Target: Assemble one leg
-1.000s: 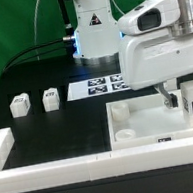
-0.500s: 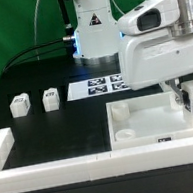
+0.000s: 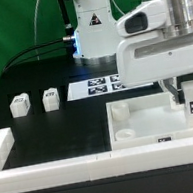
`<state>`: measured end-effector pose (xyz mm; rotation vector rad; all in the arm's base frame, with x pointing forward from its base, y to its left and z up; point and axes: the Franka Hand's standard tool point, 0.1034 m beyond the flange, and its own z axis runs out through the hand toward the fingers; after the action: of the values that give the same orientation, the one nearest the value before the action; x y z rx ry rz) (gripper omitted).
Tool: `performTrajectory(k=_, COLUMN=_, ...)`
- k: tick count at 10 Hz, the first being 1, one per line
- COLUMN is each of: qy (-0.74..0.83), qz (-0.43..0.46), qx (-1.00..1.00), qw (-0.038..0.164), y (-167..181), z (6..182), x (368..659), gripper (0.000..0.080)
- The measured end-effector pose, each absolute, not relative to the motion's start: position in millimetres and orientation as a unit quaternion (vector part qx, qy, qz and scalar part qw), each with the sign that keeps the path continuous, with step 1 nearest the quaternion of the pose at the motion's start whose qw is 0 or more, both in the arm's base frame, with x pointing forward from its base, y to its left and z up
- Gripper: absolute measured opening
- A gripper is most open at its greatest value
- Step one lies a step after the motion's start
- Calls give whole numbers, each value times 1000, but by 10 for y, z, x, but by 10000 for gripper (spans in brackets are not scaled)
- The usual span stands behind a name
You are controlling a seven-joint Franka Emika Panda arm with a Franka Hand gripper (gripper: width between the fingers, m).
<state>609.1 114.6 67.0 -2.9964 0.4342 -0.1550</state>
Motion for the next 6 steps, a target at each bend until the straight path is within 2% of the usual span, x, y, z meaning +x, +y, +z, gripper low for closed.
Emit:
performTrajectory(k=2, qy=256, qz=-44, qx=-963, qw=65, y=1126, z=671, x=6093, gripper=291)
performTrajectory(k=6, qy=461, qz=-30, qx=-884, qw=73, y=1140, z=666, x=6077, gripper=292)
